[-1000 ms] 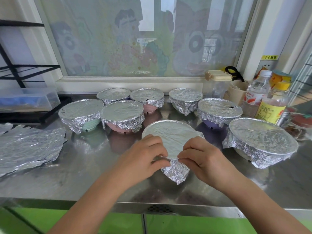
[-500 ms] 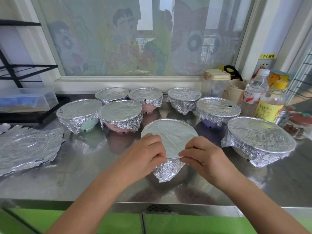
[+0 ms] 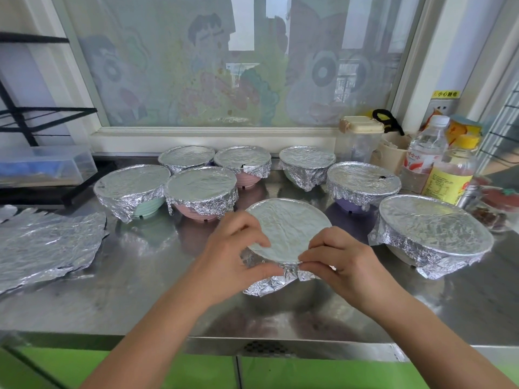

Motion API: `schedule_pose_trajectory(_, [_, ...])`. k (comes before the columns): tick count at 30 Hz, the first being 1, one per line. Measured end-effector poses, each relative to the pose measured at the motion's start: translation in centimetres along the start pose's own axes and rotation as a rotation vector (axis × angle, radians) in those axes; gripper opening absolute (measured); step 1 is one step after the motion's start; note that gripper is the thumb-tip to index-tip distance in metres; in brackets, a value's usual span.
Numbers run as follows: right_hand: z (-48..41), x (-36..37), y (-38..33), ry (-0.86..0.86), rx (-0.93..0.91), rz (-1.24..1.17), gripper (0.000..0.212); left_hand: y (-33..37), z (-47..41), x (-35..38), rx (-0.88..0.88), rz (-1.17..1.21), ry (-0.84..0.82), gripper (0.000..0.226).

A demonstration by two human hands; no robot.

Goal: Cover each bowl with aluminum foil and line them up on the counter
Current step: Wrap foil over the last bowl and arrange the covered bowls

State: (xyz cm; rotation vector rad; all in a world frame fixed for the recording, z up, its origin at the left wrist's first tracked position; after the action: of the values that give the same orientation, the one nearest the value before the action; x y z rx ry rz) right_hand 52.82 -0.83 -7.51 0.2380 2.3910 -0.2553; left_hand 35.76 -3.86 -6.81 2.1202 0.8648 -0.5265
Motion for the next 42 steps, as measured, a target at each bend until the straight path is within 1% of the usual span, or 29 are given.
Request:
schedule_pose_trajectory(1, [0.1,-0.3,0.3,0.019,0.037,-0.024,0.03,-0.6,0.0,-0.1,-0.065,0.028,0.024,0.06])
schedule_pose_trajectory(2, [0.2,-0.9,1.0,0.056,0.109,-0.059,0.039,-1.6,0.0,0.2,-0.161,0.066,0.012,0.079])
schedule_pose_trajectory(3, [0.3,-1.4,2.0,0.106,0.218,-0.121,0.051,-2.7,0.1,0.7,-0.278,0.124,-0.037,0.102])
schedule_pose_trajectory(5, [1.3,-1.5,5.0,0.225,0.551,-0.336,0.073,-4.6,0.3,2.3,-0.481,0.296,-0.15,0.14])
schedule_pose_trajectory(6, [2.1,-0.7,6.6,0.291,0.711,-0.46,0.082,-5.3,0.4,3.0,-0.54,0.376,-0.183,0.152])
schedule_pose_trajectory(7, [2.6,0.3,7.8,0.336,0.827,-0.565,0.09,-5.5,0.5,3.6,-0.565,0.432,-0.21,0.159])
schedule_pose_trajectory(8, [2.9,1.3,8.7,0.374,0.903,-0.669,0.098,-5.6,0.6,4.1,-0.576,0.46,-0.225,0.161])
schedule_pose_trajectory(9, [3.1,2.6,9.4,0.414,0.954,-0.759,0.099,-5.6,0.8,4.5,-0.584,0.479,-0.223,0.161])
schedule_pose_trajectory(10, [3.4,3.8,10.0,0.455,0.961,-0.829,0.091,-5.8,1.0,4.9,-0.596,0.501,-0.21,0.161])
schedule_pose_trajectory(11, [3.5,4.8,10.2,0.484,0.964,-0.87,0.078,-6.0,1.2,5.2,-0.612,0.522,-0.193,0.161])
schedule_pose_trajectory(12, [3.7,5.5,10.1,0.513,0.975,-0.891,0.07,-6.1,1.4,5.5,-0.625,0.541,-0.174,0.16])
schedule_pose_trajectory(13, [3.8,6.3,10.1,0.538,1.007,-0.916,0.072,-6.1,1.6,5.6,-0.633,0.556,-0.153,0.159])
schedule_pose_trajectory(14, [3.8,6.9,9.8,0.562,1.027,-0.952,0.078,-6.2,1.8,5.8,-0.642,0.571,-0.13,0.158])
schedule_pose_trajectory(15, [3.6,7.2,9.5,0.589,1.021,-0.992,0.081,-6.1,1.9,5.8,-0.647,0.588,-0.106,0.157])
schedule_pose_trajectory(18, [2.6,7.5,8.7,0.655,0.962,-1.116,0.077,-6.0,2.0,6.0,-0.667,0.623,-0.055,0.159])
schedule_pose_trajectory(19, [2.5,7.5,8.7,0.67,0.959,-1.118,0.078,-5.8,2.0,6.1,-0.675,0.637,-0.047,0.158])
schedule_pose_trajectory(21, [2.2,7.6,8.5,0.646,0.919,-1.132,0.081,-5.9,2.0,6.2,-0.673,0.659,-0.033,0.157])
schedule_pose_trajectory(23, [2.3,7.3,8.1,0.535,0.881,-1.095,0.088,-6.2,2.1,6.2,-0.678,0.654,-0.067,0.158])
schedule_pose_trajectory(25, [3.6,6.6,8.5,0.363,0.835,-1.002,0.099,-6.9,2.1,5.9,-0.682,0.634,-0.142,0.162])
schedule_pose_trajectory(26, [4.5,6.3,8.8,0.261,0.804,-0.937,0.109,-7.2,2.1,5.7,-0.686,0.633,-0.182,0.165])
schedule_pose_trajectory(27, [5.0,6.1,9.0,0.154,0.76,-0.894,0.124,-7.7,1.9,5.5,-0.69,0.638,-0.212,0.166])
schedule_pose_trajectory(28, [5.3,6.1,8.9,0.048,0.724,-0.877,0.138,-8.2,1.8,5.3,-0.702,0.646,-0.239,0.166])
schedule_pose_trajectory(29, [5.6,6.0,8.7,-0.026,0.709,-0.885,0.147,-8.3,1.8,5.3,-0.72,0.643,-0.274,0.165])
schedule_pose_trajectory(31, [5.3,6.0,8.6,-0.109,0.678,-0.875,0.155,-8.3,1.6,5.3,-0.72,0.61,-0.307,0.162])
schedule_pose_trajectory(32, [4.9,6.2,8.8,-0.138,0.667,-0.834,0.158,-8.3,1.5,5.3,-0.712,0.577,-0.312,0.162])
schedule_pose_trajectory(34, [4.3,6.5,8.9,-0.154,0.655,-0.778,0.156,-8.2,1.5,5.3,-0.706,0.548,-0.283,0.16])
schedule_pose_trajectory(38, [3.2,6.3,8.5,-0.133,0.589,-0.727,0.128,-8.6,1.6,5.8,-0.676,0.556,-0.234,0.154])
schedule_pose_trajectory(42, [3.1,6.1,8.6,-0.145,0.566,-0.694,0.126,-8.6,1.7,5.7,-0.68,0.581,-0.252,0.153])
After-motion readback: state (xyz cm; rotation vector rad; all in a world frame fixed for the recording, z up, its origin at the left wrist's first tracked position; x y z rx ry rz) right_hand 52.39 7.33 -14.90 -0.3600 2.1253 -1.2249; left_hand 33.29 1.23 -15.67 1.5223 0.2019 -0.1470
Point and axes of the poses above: each hand's wrist, its own z-axis away from the middle knuckle, its own x-axis out of the palm, y = z × x, the point moved 8 cm from there along -z, towards the middle knuckle, and after that the axes turned 9 degrees about -x, right-handed, at the moved point
